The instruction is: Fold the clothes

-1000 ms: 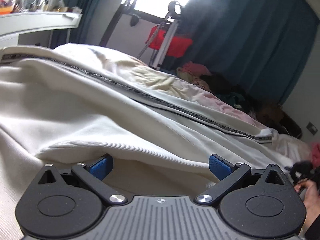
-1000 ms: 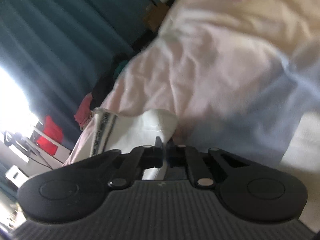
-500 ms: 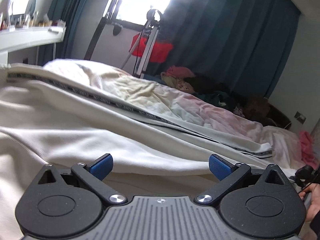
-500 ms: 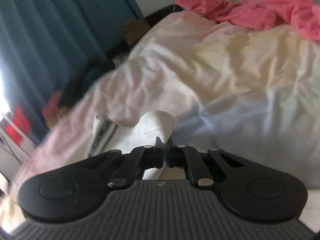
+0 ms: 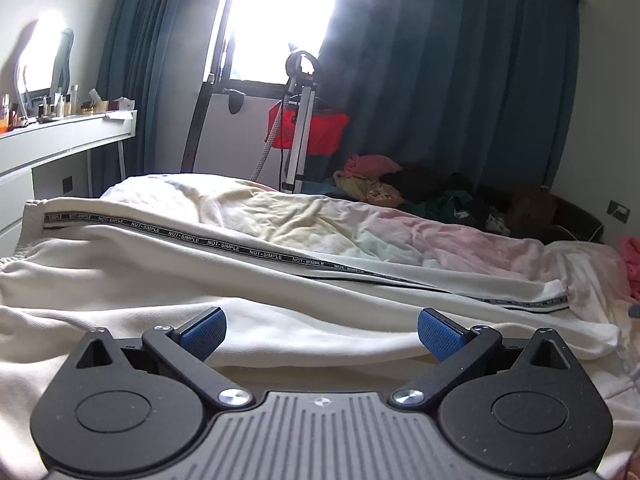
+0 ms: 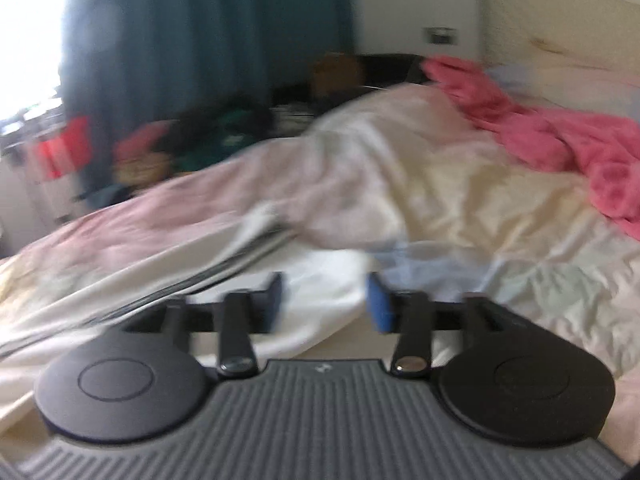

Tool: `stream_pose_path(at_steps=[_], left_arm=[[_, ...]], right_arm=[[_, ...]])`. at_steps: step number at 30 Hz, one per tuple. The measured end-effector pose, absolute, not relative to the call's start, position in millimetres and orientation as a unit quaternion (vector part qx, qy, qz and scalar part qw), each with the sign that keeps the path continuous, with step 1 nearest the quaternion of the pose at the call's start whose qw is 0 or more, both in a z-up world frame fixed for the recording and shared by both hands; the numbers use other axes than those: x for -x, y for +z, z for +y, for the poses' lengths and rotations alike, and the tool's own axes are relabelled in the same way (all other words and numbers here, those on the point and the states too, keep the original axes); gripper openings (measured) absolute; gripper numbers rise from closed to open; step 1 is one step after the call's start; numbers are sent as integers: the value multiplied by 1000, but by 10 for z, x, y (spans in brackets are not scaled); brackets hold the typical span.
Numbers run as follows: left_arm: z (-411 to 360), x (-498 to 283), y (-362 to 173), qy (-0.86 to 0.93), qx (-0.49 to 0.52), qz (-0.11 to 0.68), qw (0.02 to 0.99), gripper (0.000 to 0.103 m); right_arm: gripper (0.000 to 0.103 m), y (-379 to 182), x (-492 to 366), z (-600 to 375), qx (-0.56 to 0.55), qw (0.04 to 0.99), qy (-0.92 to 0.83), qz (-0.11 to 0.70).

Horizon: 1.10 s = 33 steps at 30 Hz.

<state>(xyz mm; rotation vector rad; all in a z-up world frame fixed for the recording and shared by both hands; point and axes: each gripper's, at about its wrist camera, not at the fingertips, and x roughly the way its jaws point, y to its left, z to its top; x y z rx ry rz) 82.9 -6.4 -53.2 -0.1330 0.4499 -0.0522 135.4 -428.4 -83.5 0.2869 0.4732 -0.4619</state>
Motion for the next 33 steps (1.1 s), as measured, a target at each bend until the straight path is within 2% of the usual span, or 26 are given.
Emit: stream_pose_path(at_steps=[1, 2, 8, 14, 21, 25, 29, 33], left_arm=[[-68, -807, -520, -29, 63, 225, 972, 103], [-62, -782, -506, -29, 63, 227, 971, 103], [89, -605, -371, -5, 72, 232, 970, 103], [811, -456, -313, 60, 185, 272, 942, 103], [2088, -242, -206, 221, 332, 308, 864, 103], [2786, -8, -304, 283, 419, 278, 817, 103], [3061, 276, -519, 320, 452, 252, 794, 102], [3169, 315, -669, 295, 483, 267, 780, 100]], right_arm=[[84, -788, -1282, -4184, -135, 943, -201, 229], [88, -750, -1216, -4085, -132, 952, -166, 223], [87, -681, -1200, -3698, -91, 962, -63, 248], [87, -788, -1291, -3621, -49, 956, -71, 279], [87, -961, -1312, -3780, -78, 942, -102, 311], [87, -982, -1273, -3949, -128, 937, -94, 312], [87, -902, -996, -4278, -201, 931, -136, 273], [87, -943, -665, -4625, -254, 916, -186, 249]])
